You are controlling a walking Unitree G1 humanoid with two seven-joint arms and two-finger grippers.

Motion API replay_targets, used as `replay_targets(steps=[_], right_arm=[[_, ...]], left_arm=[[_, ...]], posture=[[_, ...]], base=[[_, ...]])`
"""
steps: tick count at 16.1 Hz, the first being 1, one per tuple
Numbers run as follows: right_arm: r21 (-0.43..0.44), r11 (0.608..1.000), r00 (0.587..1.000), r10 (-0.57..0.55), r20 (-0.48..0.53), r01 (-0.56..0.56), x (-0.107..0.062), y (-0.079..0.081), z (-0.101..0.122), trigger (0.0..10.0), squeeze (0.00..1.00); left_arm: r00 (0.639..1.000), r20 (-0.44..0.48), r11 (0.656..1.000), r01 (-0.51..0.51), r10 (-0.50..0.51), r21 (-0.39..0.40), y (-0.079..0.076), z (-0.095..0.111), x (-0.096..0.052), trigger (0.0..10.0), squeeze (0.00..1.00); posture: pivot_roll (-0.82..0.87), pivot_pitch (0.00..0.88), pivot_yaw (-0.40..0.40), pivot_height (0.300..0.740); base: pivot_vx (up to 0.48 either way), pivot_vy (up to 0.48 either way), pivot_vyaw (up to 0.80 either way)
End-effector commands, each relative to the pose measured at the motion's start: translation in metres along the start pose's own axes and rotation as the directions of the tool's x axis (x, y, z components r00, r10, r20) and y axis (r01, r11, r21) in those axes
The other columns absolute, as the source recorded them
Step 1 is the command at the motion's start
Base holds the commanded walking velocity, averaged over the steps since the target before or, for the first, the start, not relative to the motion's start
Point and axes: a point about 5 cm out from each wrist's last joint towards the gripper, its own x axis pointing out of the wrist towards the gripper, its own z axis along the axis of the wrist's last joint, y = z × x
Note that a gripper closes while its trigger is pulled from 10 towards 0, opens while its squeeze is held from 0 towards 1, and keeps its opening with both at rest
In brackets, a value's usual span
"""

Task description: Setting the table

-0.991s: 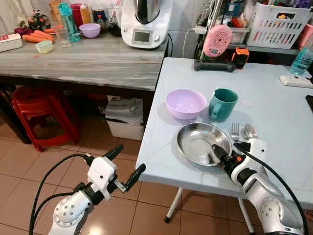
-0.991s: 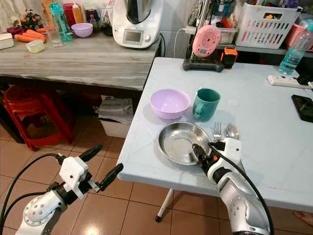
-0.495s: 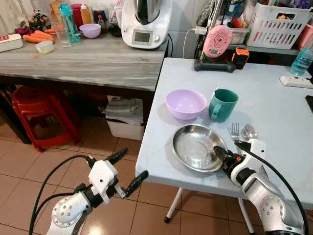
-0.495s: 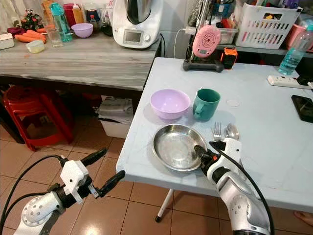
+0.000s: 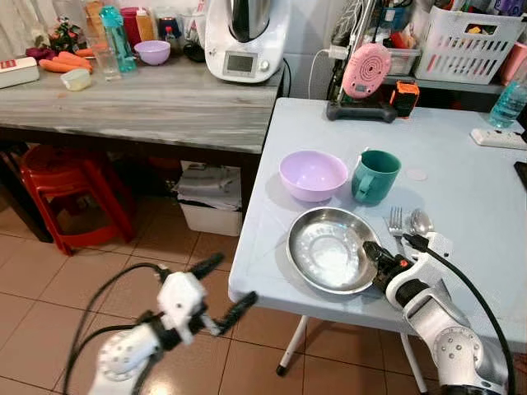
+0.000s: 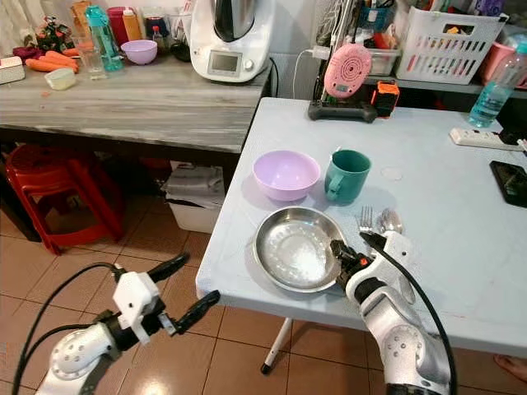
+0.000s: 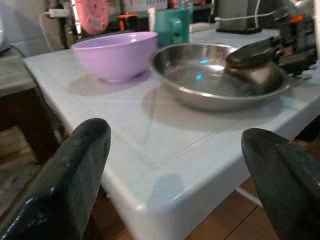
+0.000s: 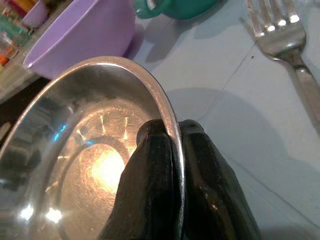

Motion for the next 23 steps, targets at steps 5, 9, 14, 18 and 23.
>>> replay_targets(steps=[5, 9, 14, 18, 23], right_arm=[[0.084, 0.994, 0.997, -0.078, 0.030, 0.075, 0.000, 0.003, -0.011, 0.0, 0.00], [0.033, 0.996, 0.988, -0.090, 0.130, 0.086, -0.006, 0.011, -0.009, 6.5, 0.00], [-0.169, 0.981, 0.961, -0.050, 0.272, 0.099, -0.013, 0.021, 0.005, 10.0, 0.00], [-0.208, 0.974, 0.955, -0.030, 0.295, 0.095, -0.013, 0.024, 0.006, 10.0, 0.00], [-0.208, 0.974, 0.947, -0.023, 0.320, 0.094, -0.012, 0.028, 0.010, 10.0, 0.00]], left_arm=[[0.988, 0.016, 0.987, -0.153, 0.152, 0.048, 0.017, 0.007, 0.000, 10.0, 0.00], [0.919, -0.032, 0.918, -0.395, 0.394, -0.039, 0.038, -0.002, 0.002, 10.0, 0.00], [0.869, -0.013, 0.864, -0.493, 0.494, -0.102, 0.048, 0.007, 0.013, 10.0, 0.00], [0.867, -0.005, 0.862, -0.497, 0.499, -0.099, 0.052, 0.011, 0.020, 10.0, 0.00], [0.848, 0.005, 0.843, -0.525, 0.529, -0.113, 0.056, 0.015, 0.023, 10.0, 0.00]], posture=[[-0.01, 0.000, -0.005, 0.740], [-0.01, 0.000, -0.012, 0.740], [-0.02, 0.000, -0.015, 0.740], [-0.03, 0.000, -0.016, 0.740], [-0.03, 0.000, -0.015, 0.740]], base=[[0.000, 0.000, 0.00], [0.000, 0.000, 0.00], [0.000, 0.000, -0.12], [0.000, 0.292, -0.58], [0.000, 0.377, 0.00]])
